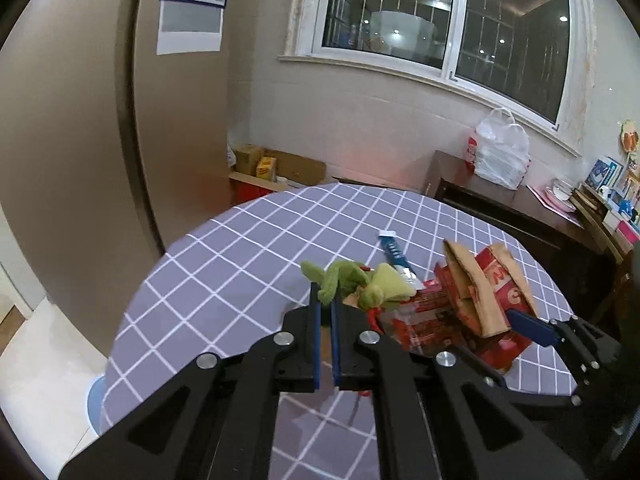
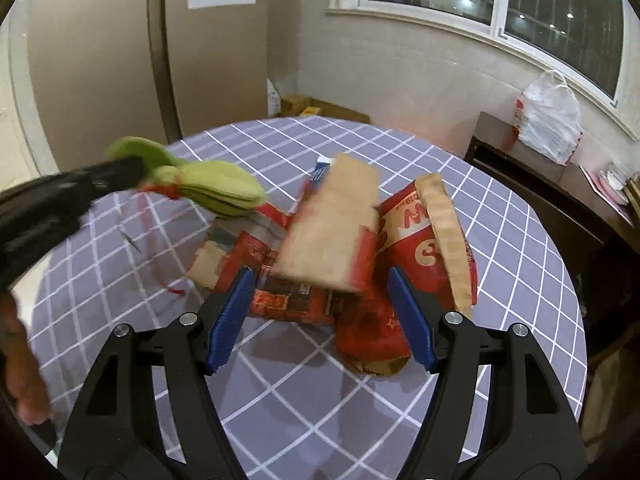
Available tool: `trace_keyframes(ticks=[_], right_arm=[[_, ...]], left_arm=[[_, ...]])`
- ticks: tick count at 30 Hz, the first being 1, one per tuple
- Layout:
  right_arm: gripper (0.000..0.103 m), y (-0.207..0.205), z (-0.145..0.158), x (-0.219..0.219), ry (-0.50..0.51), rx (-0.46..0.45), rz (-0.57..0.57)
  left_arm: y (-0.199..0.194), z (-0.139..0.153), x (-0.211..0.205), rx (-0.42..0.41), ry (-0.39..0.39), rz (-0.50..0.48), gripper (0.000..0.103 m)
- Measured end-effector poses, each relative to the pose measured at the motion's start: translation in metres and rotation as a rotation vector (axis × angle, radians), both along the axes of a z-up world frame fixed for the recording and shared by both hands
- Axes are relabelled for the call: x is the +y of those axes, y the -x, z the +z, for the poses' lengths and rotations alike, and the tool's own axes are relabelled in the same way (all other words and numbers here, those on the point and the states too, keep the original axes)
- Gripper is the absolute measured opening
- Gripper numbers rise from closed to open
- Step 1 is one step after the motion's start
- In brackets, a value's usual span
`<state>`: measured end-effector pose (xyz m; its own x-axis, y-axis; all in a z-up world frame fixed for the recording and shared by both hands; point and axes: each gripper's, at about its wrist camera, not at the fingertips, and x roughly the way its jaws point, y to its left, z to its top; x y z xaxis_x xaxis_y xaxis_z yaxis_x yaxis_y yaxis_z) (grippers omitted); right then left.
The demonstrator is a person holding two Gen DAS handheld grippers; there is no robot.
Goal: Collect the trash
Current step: 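Grasp the green vegetable with the left tool while the right tool grasps the cardboard box, then carry the green vegetable and cardboard box over the blue bucket with both tools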
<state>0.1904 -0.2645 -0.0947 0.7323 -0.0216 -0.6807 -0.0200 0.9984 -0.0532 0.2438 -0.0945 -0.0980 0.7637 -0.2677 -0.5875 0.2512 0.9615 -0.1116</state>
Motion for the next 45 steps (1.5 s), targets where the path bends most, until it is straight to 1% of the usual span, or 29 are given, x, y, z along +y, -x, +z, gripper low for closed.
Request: trace_keyframes(ticks=[1,2,3,4,6,7,9,13,17,22,26,32,34,36,41,45], right_arm=[[0.068,-0.002,-0.001,0.000,-0.004,0.002,-0.009],[0.063,-0.004,-0.002,-0.001,-0.009,0.001,-0.016],[0.053,-0.006,-0.001,-0.001,-0.014,-0.002,-0.020],[0.031,-0.007,-0.001,-0.002,-0.017,0.001,-0.026],[0.022,-0.010,0.001,-0.002,-0.050,0.005,-0.032],[0.012,-0.010,0.003,-0.001,-0.048,0.002,-0.035],[0.007,-0.007,0.011,0.004,-0.031,-0.030,-0.044],[0.005,-0.002,0.031,0.014,-0.004,-0.084,-0.047],[0.005,0.005,0.050,0.033,0.003,-0.121,-0.016],[0.005,0.013,0.070,0.073,0.006,-0.157,0.052],[0.005,0.010,0.077,0.106,-0.029,-0.161,0.118],[0.005,-0.002,0.077,0.164,-0.062,-0.146,0.211],[0.005,-0.006,0.075,0.191,-0.078,-0.137,0.256],[0.005,-0.010,0.072,0.215,-0.083,-0.129,0.291],[0.005,-0.020,0.059,0.276,-0.108,-0.098,0.377],[0.005,-0.026,0.041,0.328,-0.107,-0.064,0.445]], left_arm=[[0.001,0.001,0.002,-0.002,0.000,0.003,0.004],[0.002,0.001,0.004,-0.007,-0.002,0.007,0.004],[0.004,0.002,0.006,-0.011,-0.004,0.013,0.004],[0.004,0.002,0.008,-0.013,-0.006,0.015,0.004],[0.007,0.004,0.013,-0.020,0.000,0.025,0.004],[0.008,0.005,0.017,-0.023,0.002,0.028,0.004],[0.009,0.009,0.025,-0.033,0.009,0.041,0.004],[0.012,0.016,0.043,-0.043,0.036,0.060,0.004],[0.017,0.024,0.065,-0.053,0.077,0.083,0.004],[0.027,0.032,0.092,-0.073,0.105,0.113,0.004],[0.035,0.038,0.121,-0.090,0.120,0.148,0.004],[0.043,0.040,0.181,-0.091,0.135,0.242,0.004],[0.045,0.037,0.207,-0.084,0.147,0.279,0.004],[0.047,0.033,0.230,-0.080,0.141,0.316,0.004],[0.047,0.018,0.287,-0.053,0.139,0.412,0.004],[0.044,0.004,0.330,-0.021,0.144,0.479,0.004]])
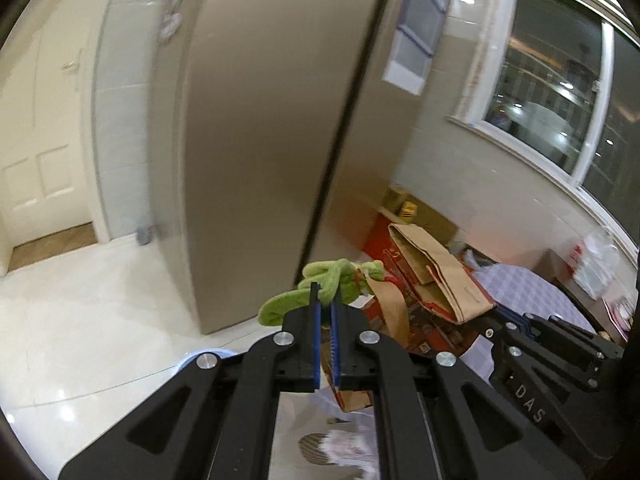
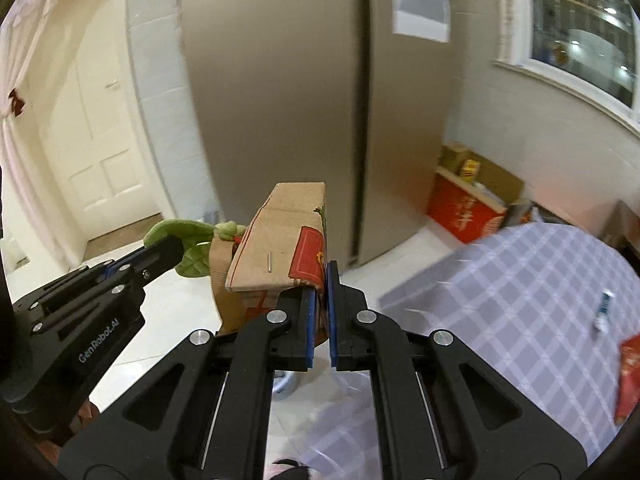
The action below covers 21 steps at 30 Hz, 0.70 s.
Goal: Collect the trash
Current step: 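Carry the green vegetable and cardboard box over the blue bucket with both tools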
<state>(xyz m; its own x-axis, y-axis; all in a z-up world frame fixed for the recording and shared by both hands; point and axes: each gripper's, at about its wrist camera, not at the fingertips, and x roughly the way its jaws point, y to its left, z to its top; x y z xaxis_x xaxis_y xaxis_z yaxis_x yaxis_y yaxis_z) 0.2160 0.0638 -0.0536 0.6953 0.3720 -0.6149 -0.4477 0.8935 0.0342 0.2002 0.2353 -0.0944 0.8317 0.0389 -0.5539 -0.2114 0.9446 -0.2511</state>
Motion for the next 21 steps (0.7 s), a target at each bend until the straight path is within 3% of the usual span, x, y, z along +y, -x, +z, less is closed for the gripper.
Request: trace_keyframes(ticks=[8,18,21], right_arm=[[0.005,-0.015,-0.039,0.075,0.026,0.059,0.095],[0.006,-0.037,-0.085,0.127,0.043,0.129,0.159],[0.017,-0.046,-0.101,0.139,0.032,0.165,0.167]], left_arm=[[-0.006,-0.034,0.061,0.077,0.018,0.095,0.004],[-0.022,-0.075,0.113,0.160,0.038,0.170,0.004],[-0.029,-0.084,0.124,0.178,0.034,0.183,0.004]])
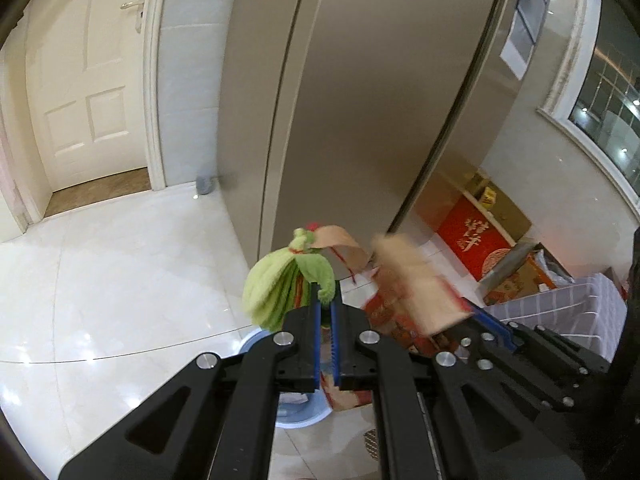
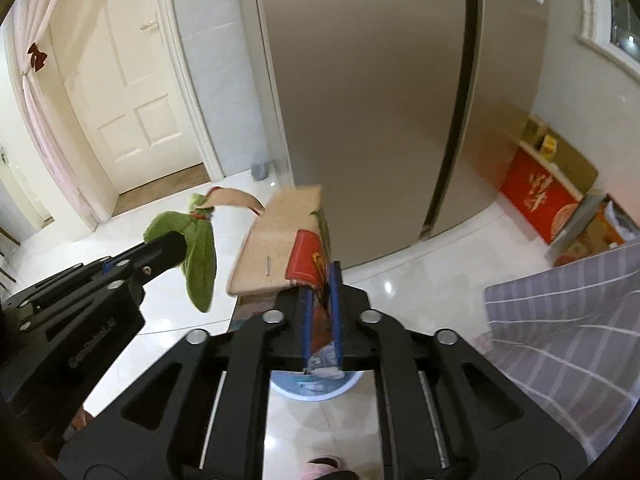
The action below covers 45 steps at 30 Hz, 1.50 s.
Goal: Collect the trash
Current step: 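Carry the green vegetable and cardboard box over the blue bucket with both tools, then open the right tool over the bucket while the left tool releases the vegetable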
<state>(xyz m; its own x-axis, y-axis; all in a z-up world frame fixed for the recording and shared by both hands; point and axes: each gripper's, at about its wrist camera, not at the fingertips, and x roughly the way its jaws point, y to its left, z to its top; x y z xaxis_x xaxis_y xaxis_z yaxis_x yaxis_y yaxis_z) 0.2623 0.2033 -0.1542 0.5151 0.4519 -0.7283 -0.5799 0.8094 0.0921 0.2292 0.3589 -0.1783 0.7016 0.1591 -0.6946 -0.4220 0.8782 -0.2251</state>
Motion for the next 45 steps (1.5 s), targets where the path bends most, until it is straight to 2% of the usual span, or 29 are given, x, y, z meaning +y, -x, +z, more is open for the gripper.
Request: trace_keyframes(ticks=[2,9,22,29,32,36,39,45], right_arm=[[0.052,-0.003,-0.008,0.005,0.008,0.010,-0.003],[0.052,-0.004,-0.024,0.005,0.042,0.022,-0.005],[0.053,-0.002,-0.011,-0.003,0.022,-0.010,-0.036],[0.057,-0.004,-0.009,-0.008,0.005,-0.029,-0.069],[0.059,-0.006,-0.009,-0.010,-0.002,-0.026,-0.081],[0.059,-0.008,-0.011,-0.013,-0.004,-0.019,-0.091],[0.059,-0.007,-0.011,-0.015,-0.001,-0.019,-0.092],[0.059,-0.005,-0.006,-0.020,-0.001,-0.017,-0.097]], left_arm=[[-0.003,-0.007,0.004,0.014,0.006,0.000,0.003],[-0.012,-0.029,0.007,0.057,0.019,-0.004,0.004],[-0.019,-0.025,-0.003,0.066,0.015,-0.033,0.004],[-0.022,-0.027,0.001,0.067,0.038,-0.041,0.005],[-0.024,-0.030,0.002,0.075,0.058,-0.032,0.010],[-0.024,-0.035,0.006,0.100,0.063,0.004,0.033],[-0.024,-0.035,0.006,0.107,0.057,0.007,0.037],[-0.023,-0.031,0.000,0.113,0.051,-0.002,0.038]])
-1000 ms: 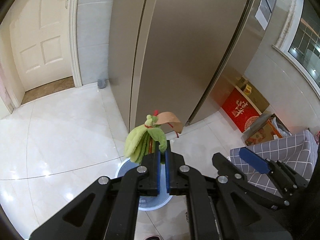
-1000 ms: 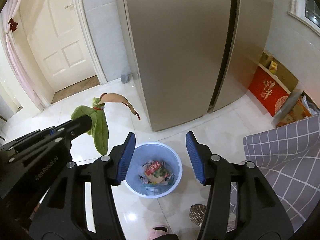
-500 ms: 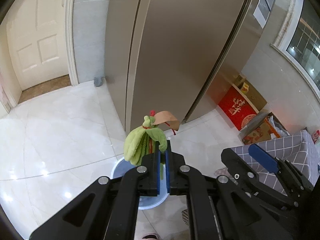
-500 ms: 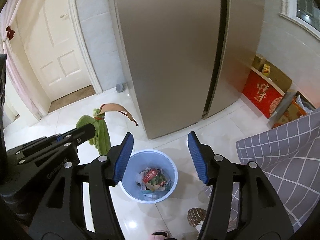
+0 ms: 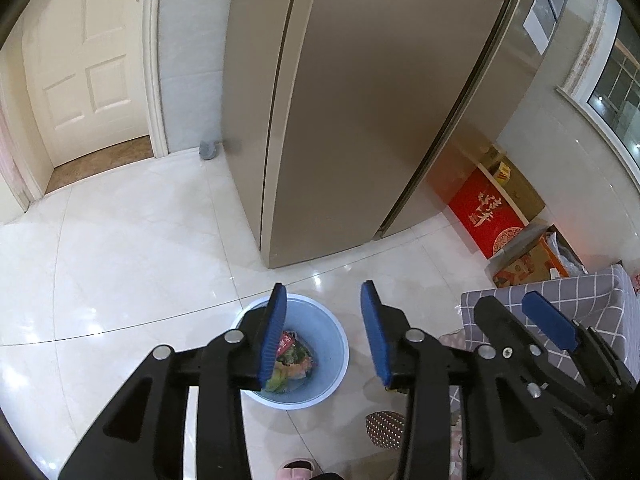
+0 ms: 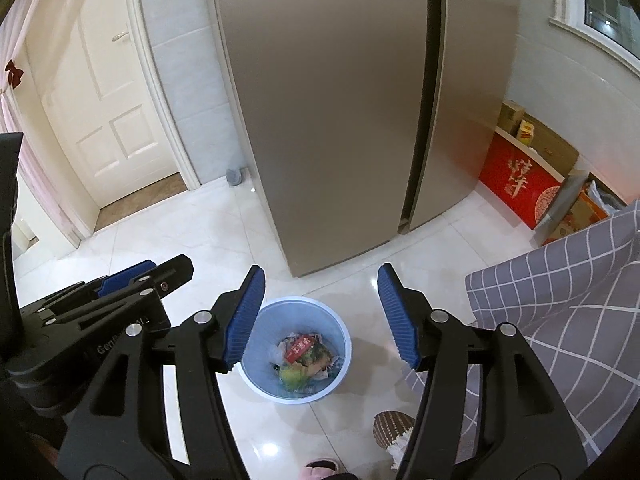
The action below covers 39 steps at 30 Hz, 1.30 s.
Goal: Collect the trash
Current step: 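Open the right tool over the bucket while the left tool releases the vegetable, then move both open tools back toward the remaining trash on the table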
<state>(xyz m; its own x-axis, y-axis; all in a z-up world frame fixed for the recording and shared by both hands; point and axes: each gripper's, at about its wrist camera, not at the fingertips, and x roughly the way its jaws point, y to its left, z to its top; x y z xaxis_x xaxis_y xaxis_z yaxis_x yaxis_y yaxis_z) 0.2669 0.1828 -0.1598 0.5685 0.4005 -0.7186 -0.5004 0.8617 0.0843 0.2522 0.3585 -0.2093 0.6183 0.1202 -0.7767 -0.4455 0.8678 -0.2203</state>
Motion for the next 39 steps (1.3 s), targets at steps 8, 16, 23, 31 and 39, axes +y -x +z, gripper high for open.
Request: trace_keyframes(ticks=[8,16,23,31,39], right_arm=[[0.059,0.009,0.023,-0.026,-0.011,-0.028,-0.022],[0.061,0.028,0.060,-0.095,-0.021,-0.085,-0.091],[0.067,0.050,0.091,-0.184,0.003,-0.136,-0.211],[0.075,0.089,0.108,-0.309,0.054,-0.183,-0.414],[0.084,0.124,0.109,-0.425,0.101,-0.191,-0.646]], left_arm=[[0.009,0.026,-0.027,-0.030,-0.025,-0.036,0.041],[0.018,0.064,-0.095,-0.080,-0.059,-0.124,0.046],[0.026,0.096,-0.194,-0.132,-0.102,-0.271,0.056],[0.034,0.112,-0.321,-0.147,-0.141,-0.486,0.061],[0.038,0.105,-0.443,-0.124,-0.148,-0.694,0.068]])
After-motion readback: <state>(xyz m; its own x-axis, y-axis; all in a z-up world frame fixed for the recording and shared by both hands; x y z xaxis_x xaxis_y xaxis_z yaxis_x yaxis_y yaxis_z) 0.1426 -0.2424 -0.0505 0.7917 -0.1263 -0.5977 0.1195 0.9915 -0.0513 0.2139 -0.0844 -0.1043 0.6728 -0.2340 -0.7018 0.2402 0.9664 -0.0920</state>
